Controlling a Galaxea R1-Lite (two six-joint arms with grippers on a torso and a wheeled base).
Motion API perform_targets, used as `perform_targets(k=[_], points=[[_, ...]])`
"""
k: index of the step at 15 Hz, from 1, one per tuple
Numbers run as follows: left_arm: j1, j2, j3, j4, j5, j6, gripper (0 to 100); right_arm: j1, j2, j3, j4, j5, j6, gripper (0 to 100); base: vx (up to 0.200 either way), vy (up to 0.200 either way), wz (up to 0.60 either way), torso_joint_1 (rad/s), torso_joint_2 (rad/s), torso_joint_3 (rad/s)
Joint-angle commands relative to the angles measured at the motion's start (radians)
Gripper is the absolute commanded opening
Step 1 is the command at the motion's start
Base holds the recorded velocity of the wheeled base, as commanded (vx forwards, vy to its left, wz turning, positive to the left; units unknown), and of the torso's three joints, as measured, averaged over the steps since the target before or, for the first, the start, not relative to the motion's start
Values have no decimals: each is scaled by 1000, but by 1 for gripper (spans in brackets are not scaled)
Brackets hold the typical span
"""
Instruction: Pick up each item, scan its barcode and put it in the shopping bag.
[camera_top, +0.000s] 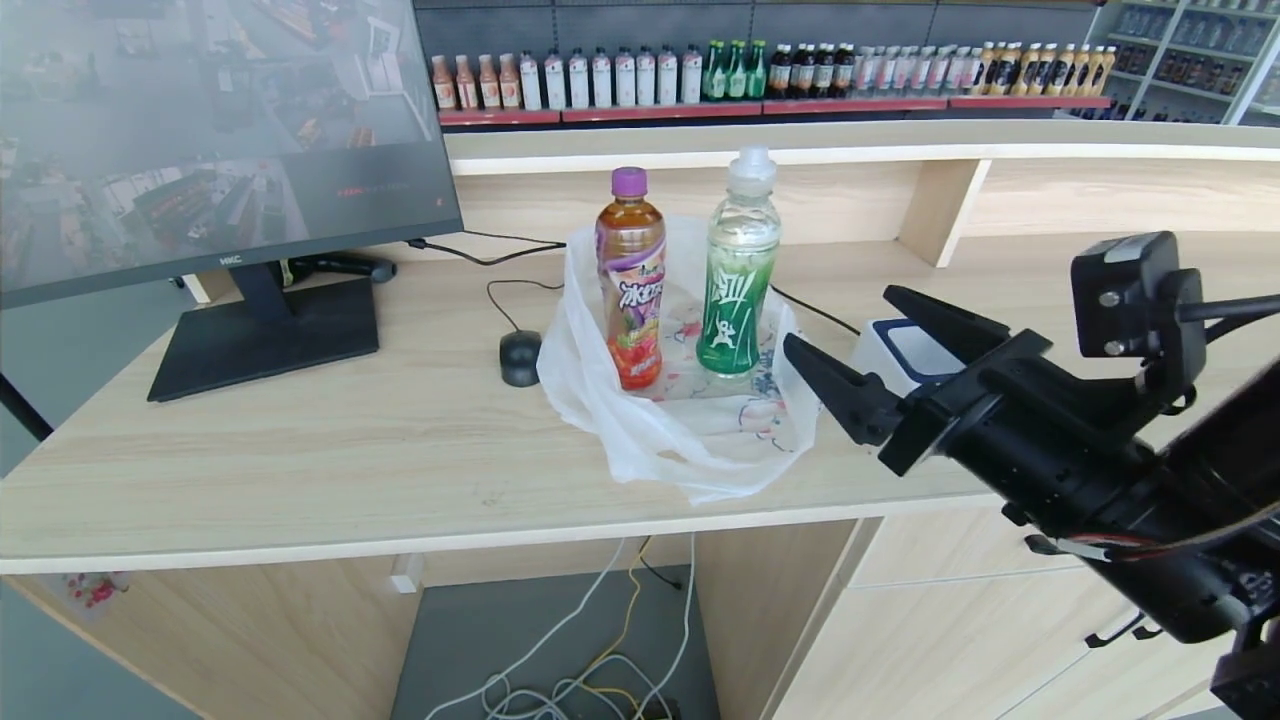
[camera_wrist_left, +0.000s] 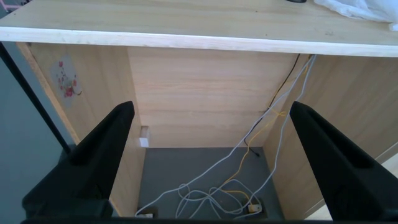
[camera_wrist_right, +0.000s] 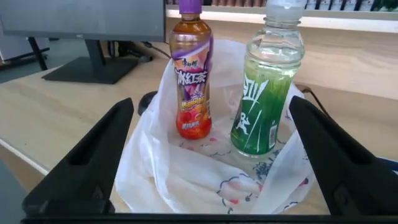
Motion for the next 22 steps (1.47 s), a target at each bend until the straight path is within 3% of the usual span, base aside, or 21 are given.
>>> perform_targets(k=[1,10,14,17,22], points=[[0,0,0,0,1,0,100,1,-92,69,-1,-1,-1,100,0,0,0,0,0,0],[0,0,0,0,0,0,100,-2,-412,465,-1,-4,28,100,0,0,0,0,0,0],[0,0,0,0,1,0,100,-3,-547,507,30,-25,31,100,0,0,0,0,0,0],[0,0,0,0,0,0,100,-3,-677,507,180,-33,31,100,0,0,0,0,0,0],[0,0,0,0,0,0,100,-2,-1157,507,853,-30,-6,100,0,0,0,0,0,0]])
